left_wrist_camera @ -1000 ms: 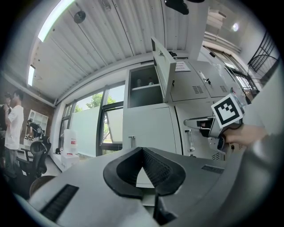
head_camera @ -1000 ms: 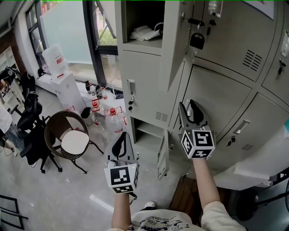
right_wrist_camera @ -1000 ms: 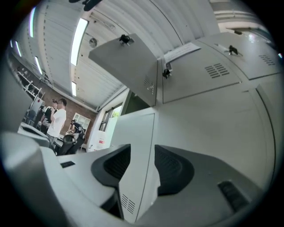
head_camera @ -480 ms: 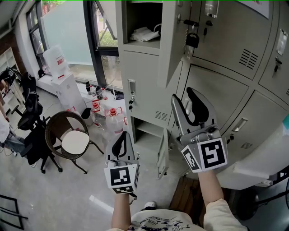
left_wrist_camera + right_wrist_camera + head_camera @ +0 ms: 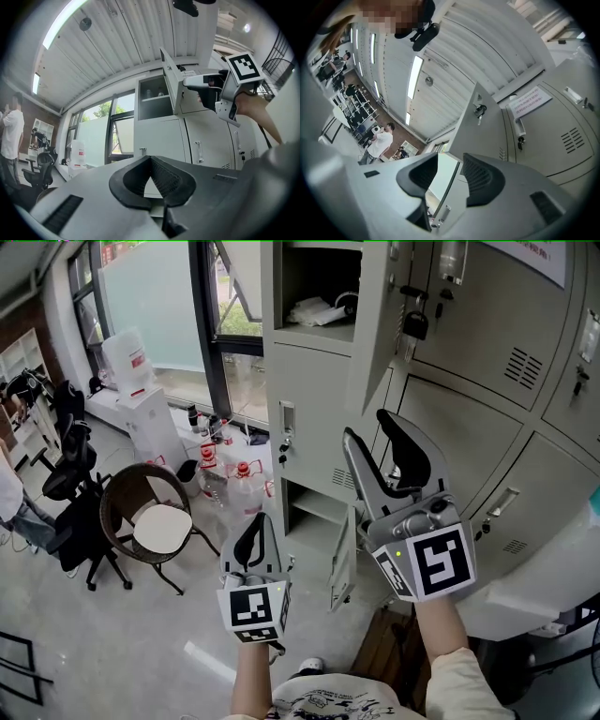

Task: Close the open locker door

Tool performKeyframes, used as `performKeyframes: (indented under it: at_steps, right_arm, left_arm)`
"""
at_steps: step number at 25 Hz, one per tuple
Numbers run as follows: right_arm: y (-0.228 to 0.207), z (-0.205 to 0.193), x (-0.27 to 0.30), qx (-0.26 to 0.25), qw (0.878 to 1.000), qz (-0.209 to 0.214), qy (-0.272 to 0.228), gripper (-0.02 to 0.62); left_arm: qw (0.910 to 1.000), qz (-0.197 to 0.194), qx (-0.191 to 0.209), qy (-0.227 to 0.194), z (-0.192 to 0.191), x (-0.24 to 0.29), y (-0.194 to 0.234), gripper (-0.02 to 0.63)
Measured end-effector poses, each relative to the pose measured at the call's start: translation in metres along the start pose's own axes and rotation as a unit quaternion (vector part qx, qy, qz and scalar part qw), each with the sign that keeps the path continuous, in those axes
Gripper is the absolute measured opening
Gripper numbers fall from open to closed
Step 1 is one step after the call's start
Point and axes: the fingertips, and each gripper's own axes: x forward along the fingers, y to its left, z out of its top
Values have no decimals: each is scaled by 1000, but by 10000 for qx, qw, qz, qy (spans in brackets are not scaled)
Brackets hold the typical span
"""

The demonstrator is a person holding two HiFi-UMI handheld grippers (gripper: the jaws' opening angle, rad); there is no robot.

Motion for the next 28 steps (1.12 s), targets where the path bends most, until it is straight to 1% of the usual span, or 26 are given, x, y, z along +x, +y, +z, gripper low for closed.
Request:
performKeyframes:
  at_steps: [5,12,13,15,16,25,28]
  right_arm:
    - [3,13,6,53,9999,32,-140,167]
    - [-1,15,13,0,9999,-96,-76,167]
    - [0,14,13,-16,9999,-110,-61,155]
    - [-1,14,15,-23,9999,-134,-49,152]
    - [-1,14,16,-20,9999,-145,-49,131]
    - [4,10,27,-91,9997,-211,-65,130]
    - [7,9,32,-97,9997,-219,-76,141]
  left_arm:
    - [10000,52,-26,-61,8,-7,6,3]
    - [9999,67,-43,-115,8,-11,9,3]
    - [9999,67,-45,-120,8,-11,9,3]
    - [9999,59,-50,-132,9,-12,9,3]
    - [9999,54,-54,-137,9,-12,10,3]
    - [9998,116,-84,-121,6,-12,19,3]
    - [9998,159,-67,-121,6,-12,25,3]
